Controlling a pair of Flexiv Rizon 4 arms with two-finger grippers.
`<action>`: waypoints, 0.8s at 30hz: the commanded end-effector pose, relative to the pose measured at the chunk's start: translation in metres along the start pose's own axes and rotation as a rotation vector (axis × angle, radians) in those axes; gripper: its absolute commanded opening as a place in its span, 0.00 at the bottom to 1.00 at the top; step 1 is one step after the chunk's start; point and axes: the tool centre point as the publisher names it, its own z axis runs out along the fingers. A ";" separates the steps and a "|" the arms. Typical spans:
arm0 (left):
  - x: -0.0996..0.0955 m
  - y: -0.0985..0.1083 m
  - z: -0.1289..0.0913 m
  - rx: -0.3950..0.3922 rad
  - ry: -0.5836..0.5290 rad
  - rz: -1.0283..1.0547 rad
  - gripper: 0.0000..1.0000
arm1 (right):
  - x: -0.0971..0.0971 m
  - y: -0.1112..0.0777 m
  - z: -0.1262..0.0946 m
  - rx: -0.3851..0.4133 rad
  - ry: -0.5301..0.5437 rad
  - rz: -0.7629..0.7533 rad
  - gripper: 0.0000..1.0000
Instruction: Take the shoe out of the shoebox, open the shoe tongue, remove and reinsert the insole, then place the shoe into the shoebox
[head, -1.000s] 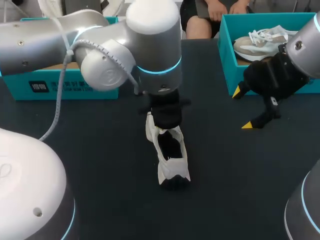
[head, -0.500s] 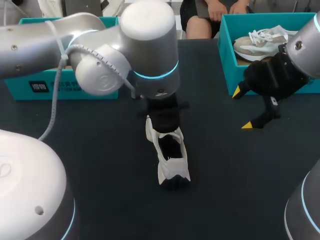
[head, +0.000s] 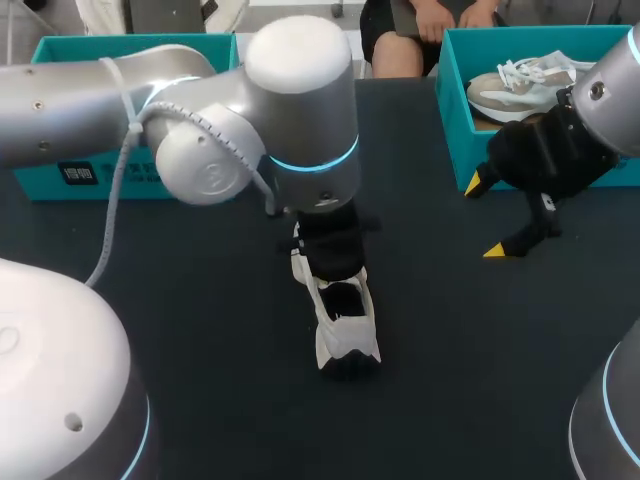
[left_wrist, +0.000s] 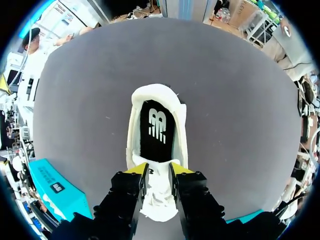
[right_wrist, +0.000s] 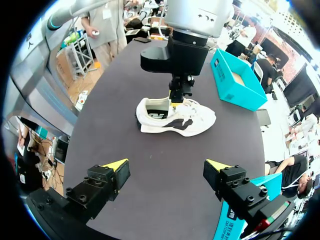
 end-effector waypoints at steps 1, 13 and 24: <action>0.004 0.007 -0.008 -0.014 -0.016 -0.019 0.29 | 0.000 0.000 0.001 0.003 0.000 0.001 1.00; 0.014 -0.017 0.009 0.008 0.028 -0.082 0.38 | 0.000 0.000 0.001 0.003 0.000 0.001 1.00; 0.020 -0.010 -0.035 -0.031 -0.031 -0.343 0.49 | 0.000 0.000 0.001 0.003 0.000 0.001 1.00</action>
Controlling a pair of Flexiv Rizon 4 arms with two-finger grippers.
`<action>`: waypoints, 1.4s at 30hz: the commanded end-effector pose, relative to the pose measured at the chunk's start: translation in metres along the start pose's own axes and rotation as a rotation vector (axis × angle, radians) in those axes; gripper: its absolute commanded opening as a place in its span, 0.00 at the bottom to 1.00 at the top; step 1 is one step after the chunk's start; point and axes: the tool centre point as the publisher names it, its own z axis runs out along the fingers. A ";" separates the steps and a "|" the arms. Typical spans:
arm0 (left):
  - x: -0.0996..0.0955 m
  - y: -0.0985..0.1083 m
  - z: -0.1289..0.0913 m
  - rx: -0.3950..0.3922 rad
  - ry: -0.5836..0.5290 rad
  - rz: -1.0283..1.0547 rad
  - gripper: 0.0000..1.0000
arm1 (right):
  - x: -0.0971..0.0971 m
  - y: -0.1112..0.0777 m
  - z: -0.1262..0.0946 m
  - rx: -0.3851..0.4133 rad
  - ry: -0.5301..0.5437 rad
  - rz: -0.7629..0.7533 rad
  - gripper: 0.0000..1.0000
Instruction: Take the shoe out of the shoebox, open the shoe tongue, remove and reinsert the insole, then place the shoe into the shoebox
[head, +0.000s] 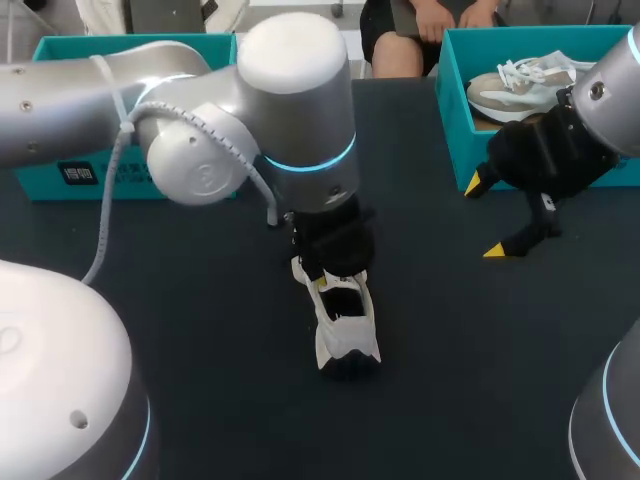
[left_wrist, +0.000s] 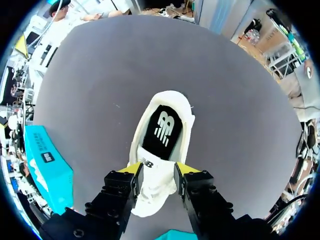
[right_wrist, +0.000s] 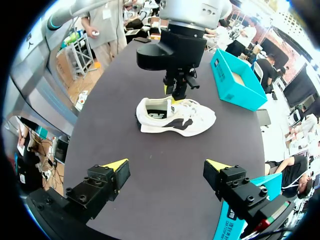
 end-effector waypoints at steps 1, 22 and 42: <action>0.015 0.002 -0.024 -0.027 -0.042 -0.031 0.68 | 0.000 0.000 0.001 0.003 0.000 0.001 1.00; 0.032 -0.011 -0.041 -0.084 -0.028 -0.393 1.00 | 0.000 0.000 0.001 0.003 0.000 0.001 1.00; 0.062 -0.025 -0.038 0.004 0.139 -0.754 1.00 | 0.000 0.000 0.001 0.003 0.000 0.001 1.00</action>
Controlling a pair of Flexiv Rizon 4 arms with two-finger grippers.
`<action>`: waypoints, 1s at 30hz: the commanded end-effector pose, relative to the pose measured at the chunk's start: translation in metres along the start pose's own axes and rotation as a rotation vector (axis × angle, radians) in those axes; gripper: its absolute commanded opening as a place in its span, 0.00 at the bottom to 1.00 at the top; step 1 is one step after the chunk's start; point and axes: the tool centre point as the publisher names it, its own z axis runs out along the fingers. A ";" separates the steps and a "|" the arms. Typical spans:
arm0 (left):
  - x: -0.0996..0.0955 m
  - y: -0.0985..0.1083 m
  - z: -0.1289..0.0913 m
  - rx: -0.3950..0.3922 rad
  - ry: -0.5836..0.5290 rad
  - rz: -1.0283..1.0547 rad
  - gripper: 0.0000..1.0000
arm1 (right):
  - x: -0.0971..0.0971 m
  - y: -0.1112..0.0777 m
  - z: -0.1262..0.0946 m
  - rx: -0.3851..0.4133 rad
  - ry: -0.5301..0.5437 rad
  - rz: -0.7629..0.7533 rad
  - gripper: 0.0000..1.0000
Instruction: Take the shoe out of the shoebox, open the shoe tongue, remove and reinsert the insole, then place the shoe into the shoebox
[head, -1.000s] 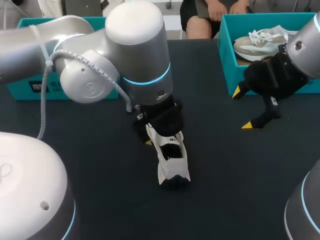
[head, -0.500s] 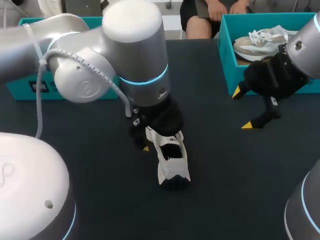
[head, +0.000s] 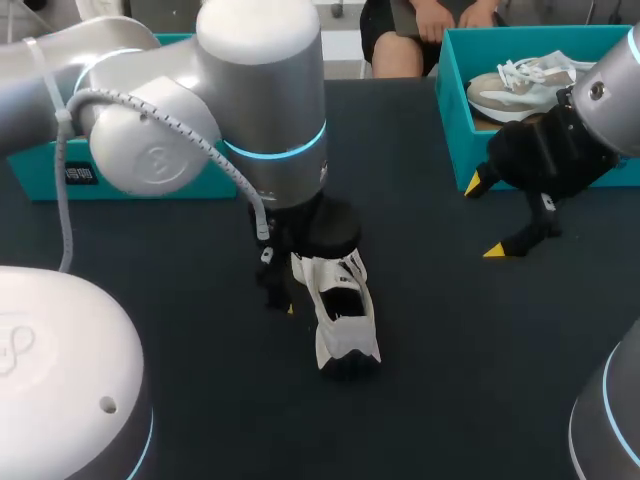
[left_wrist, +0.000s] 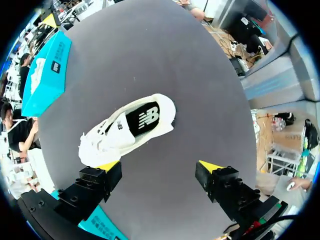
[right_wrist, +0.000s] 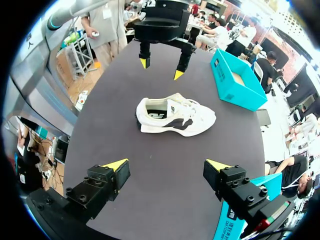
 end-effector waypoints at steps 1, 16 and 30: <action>0.004 -0.016 0.016 0.005 0.060 -0.034 1.00 | 0.000 0.000 0.001 0.003 0.000 0.001 1.00; 0.035 -0.067 0.068 -0.043 -0.119 -0.142 1.00 | 0.000 0.000 0.001 0.003 0.000 0.001 1.00; 0.035 -0.080 0.101 -0.008 -0.120 -0.210 1.00 | 0.000 0.000 0.001 0.003 0.000 0.001 1.00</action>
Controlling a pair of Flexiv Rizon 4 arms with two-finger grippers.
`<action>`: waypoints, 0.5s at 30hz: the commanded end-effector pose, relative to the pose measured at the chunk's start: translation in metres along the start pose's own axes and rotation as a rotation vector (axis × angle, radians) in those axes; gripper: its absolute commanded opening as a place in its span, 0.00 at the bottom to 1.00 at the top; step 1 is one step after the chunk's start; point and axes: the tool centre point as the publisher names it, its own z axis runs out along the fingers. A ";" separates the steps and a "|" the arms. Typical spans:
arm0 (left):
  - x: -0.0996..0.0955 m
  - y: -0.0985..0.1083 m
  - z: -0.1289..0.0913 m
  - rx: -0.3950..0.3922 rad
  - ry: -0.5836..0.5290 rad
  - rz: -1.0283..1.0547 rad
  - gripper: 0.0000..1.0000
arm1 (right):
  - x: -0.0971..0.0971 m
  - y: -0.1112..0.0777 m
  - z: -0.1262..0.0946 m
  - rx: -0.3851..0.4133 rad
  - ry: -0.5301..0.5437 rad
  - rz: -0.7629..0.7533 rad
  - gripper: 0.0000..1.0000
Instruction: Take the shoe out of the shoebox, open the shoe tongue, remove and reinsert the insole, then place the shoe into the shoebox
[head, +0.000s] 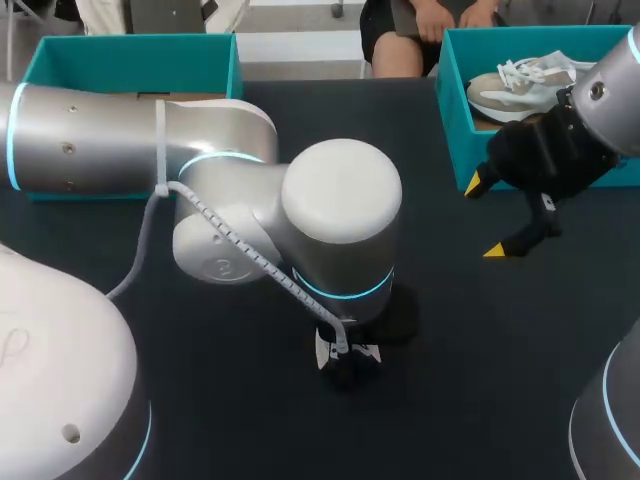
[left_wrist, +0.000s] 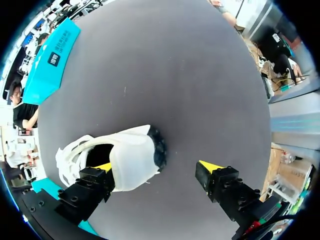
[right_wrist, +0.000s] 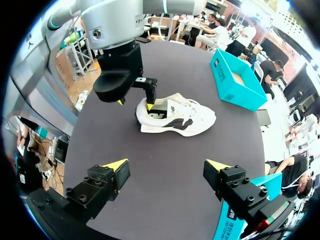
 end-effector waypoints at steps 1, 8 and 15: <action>-0.001 -0.004 0.016 0.007 0.016 -0.013 1.00 | 0.000 0.000 0.001 0.003 0.000 0.001 1.00; -0.005 -0.005 0.030 -0.007 0.054 -0.043 1.00 | 0.000 0.000 0.001 0.003 0.000 0.001 1.00; -0.007 -0.007 0.039 -0.023 0.101 -0.064 0.89 | 0.000 0.000 0.001 0.003 0.000 0.001 1.00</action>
